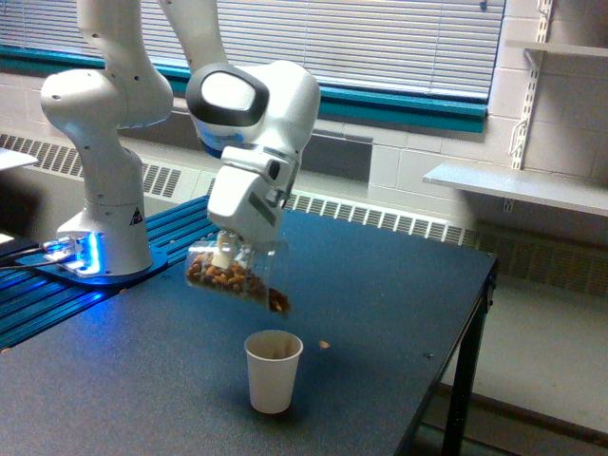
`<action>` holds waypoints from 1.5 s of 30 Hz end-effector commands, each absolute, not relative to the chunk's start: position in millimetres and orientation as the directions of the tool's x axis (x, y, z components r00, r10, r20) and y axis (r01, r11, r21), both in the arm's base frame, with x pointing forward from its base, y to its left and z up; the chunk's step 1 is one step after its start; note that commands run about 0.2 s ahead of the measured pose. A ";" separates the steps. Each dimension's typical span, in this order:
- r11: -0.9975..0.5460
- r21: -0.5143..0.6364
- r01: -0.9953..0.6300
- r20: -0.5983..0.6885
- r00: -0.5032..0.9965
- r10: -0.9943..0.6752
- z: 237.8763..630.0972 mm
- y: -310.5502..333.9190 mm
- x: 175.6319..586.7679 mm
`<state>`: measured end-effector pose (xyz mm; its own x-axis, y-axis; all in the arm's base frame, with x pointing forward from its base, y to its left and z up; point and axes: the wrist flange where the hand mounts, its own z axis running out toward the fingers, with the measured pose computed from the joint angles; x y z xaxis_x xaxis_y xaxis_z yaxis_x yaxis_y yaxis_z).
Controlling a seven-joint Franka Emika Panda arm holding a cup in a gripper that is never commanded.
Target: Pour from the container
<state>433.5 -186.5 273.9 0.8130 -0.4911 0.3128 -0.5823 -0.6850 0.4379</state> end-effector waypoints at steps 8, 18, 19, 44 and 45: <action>-0.662 0.451 -0.599 0.302 0.800 -0.519 263.3 -197.8 423.0; -0.666 0.469 -0.579 0.290 0.814 -0.504 260.4 -198.9 429.5; -0.666 0.473 -0.577 0.290 0.816 -0.501 260.7 -199.5 430.3; -0.653 0.578 -0.489 0.263 0.869 -0.418 264.8 -215.1 431.4; -0.653 0.582 -0.484 0.261 0.872 -0.414 265.0 -215.7 431.3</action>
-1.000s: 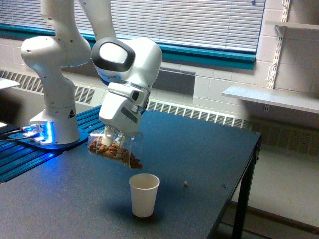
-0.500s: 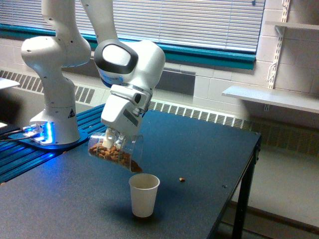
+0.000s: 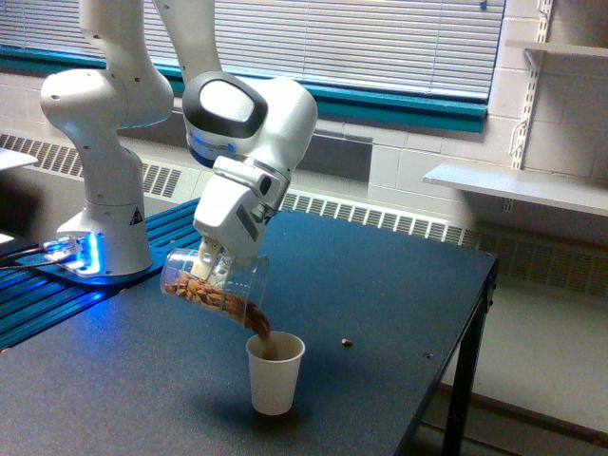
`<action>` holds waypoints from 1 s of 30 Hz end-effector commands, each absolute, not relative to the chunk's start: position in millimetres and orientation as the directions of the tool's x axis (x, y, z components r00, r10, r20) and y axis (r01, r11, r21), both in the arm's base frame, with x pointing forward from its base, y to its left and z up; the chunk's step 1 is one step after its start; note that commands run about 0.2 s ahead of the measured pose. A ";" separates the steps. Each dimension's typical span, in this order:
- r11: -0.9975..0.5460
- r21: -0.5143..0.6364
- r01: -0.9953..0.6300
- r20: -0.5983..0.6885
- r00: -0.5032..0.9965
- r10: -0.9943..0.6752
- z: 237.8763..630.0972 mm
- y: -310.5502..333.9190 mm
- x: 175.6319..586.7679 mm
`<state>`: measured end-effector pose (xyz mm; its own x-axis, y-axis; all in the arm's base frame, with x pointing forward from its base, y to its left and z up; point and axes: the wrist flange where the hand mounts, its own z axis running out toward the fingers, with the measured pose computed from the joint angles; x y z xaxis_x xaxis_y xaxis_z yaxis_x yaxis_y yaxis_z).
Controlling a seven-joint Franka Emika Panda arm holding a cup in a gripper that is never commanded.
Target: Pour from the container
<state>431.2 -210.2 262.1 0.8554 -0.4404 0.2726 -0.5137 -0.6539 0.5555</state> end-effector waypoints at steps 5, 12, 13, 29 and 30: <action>-0.650 0.597 -0.470 0.260 0.880 -0.397 266.7 -217.9 432.0; -0.647 0.610 -0.458 0.255 0.886 -0.387 267.2 -217.0 432.2; -0.646 0.612 -0.457 0.255 0.887 -0.385 267.7 -217.2 432.3; -0.635 0.638 -0.436 0.255 0.898 -0.359 274.1 -212.8 435.2; -0.635 0.640 -0.432 0.254 0.899 -0.356 274.8 -212.7 435.5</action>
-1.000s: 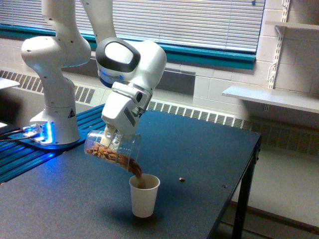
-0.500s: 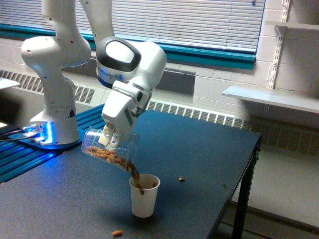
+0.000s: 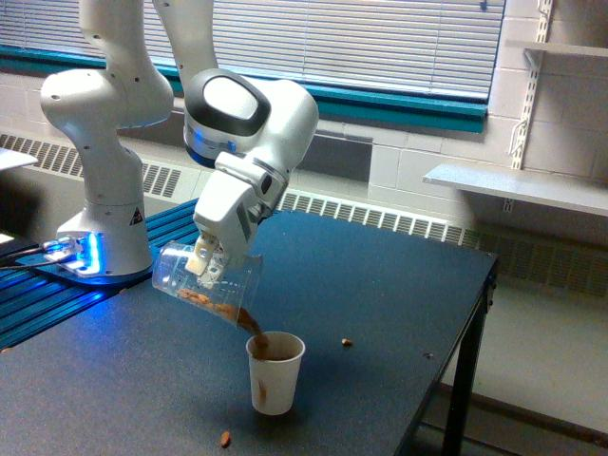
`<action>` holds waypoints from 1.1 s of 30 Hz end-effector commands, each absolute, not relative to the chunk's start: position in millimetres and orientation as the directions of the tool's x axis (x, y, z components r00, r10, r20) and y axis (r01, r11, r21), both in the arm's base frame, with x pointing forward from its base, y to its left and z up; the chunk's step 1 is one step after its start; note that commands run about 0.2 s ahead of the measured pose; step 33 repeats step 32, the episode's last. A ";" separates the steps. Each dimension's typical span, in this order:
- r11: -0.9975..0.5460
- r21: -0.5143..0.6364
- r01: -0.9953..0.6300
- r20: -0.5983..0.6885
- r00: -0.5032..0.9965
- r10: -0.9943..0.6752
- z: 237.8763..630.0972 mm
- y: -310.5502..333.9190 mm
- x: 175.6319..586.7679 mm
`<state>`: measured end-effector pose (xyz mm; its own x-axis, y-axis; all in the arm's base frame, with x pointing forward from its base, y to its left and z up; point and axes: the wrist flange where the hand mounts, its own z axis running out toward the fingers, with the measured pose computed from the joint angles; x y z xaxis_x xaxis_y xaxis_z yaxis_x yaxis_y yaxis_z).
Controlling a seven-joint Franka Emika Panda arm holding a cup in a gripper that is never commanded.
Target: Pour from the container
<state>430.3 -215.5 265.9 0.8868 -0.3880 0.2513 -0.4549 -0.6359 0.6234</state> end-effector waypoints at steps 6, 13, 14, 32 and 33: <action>-0.631 0.652 -0.421 0.252 0.905 -0.343 279.8 -213.1 437.5; -0.623 0.667 -0.409 0.248 0.910 -0.332 284.0 -213.2 437.2; -0.622 0.669 -0.406 0.246 0.912 -0.330 284.7 -213.5 436.9; -0.633 0.675 -0.378 0.238 0.924 -0.299 287.6 -212.6 433.9; -0.633 0.675 -0.378 0.238 0.924 -0.299 287.6 -212.6 433.9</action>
